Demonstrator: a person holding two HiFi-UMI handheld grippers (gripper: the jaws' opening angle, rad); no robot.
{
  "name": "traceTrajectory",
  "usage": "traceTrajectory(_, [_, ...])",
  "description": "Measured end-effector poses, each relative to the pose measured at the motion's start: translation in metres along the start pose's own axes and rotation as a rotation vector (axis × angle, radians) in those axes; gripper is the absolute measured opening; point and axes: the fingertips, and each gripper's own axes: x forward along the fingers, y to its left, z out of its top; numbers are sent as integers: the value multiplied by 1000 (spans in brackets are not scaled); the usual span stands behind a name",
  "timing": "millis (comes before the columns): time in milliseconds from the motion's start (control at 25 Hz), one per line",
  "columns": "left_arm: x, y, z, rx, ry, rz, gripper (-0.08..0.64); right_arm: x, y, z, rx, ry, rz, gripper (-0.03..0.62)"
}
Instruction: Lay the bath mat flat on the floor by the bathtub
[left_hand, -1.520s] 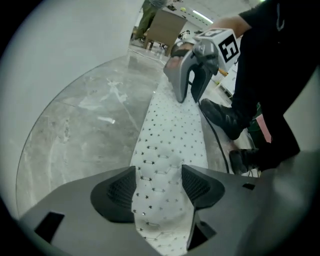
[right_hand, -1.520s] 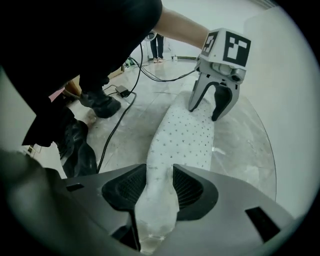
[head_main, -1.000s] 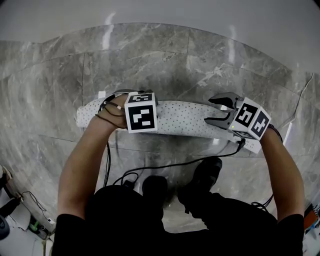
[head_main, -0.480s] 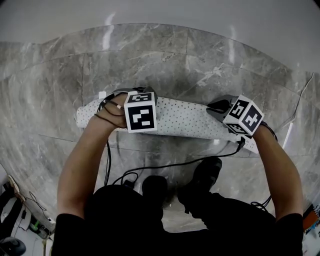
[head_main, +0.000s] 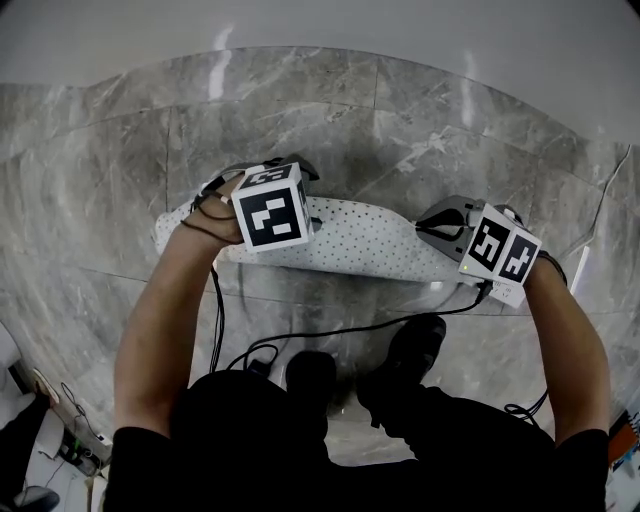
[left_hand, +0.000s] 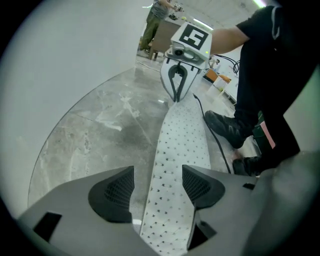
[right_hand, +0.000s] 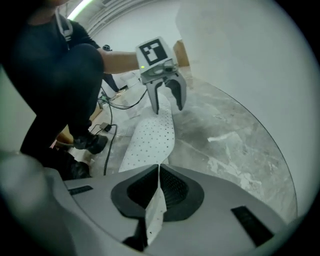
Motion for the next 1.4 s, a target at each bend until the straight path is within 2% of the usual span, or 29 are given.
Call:
traceTrajectory(120, [1,2,-3,29,43,-7,293,-8,7,4,-28,-33,21,25])
traceTrajectory(240, [12,-10,-4,5,30,-108,294,-20,8,11,-14,-76,43,25])
traceTrajectory(320, [15,-17,-5,-23,9,-152,295,-28,17,18,-28,-94,89,25])
traceTrajectory(480, [13,-22,-5,16,31,-149,295,-43,50,28,-90,-96,218,25])
traceTrajectory(600, [7,-28,-5,76,69,-150,269,-43,53,29,-108,-81,211,25])
traceTrajectory(680, [1,-22,-5,103,94,-96,76,-40,39,24,-105,-65,140,25])
traceTrajectory(720, [-3,-17,-5,110,103,-63,53,-40,29,23,-99,-64,96,25])
traceTrajectory(1000, [-42,30,-1,99,133,181,35,-66,-46,47,-73,-138,-238,25])
traceTrajectory(1120, [-66,59,7,103,156,351,34,-83,-70,59,-62,-161,-358,25])
traceTrajectory(1280, [-103,111,32,185,206,612,20,-109,-112,64,-4,-186,-551,25])
traceTrajectory(1320, [-108,123,37,200,219,647,18,-114,-123,63,10,-190,-598,25])
traceTrajectory(1400, [-107,141,39,190,237,653,18,-117,-141,63,28,-184,-668,25])
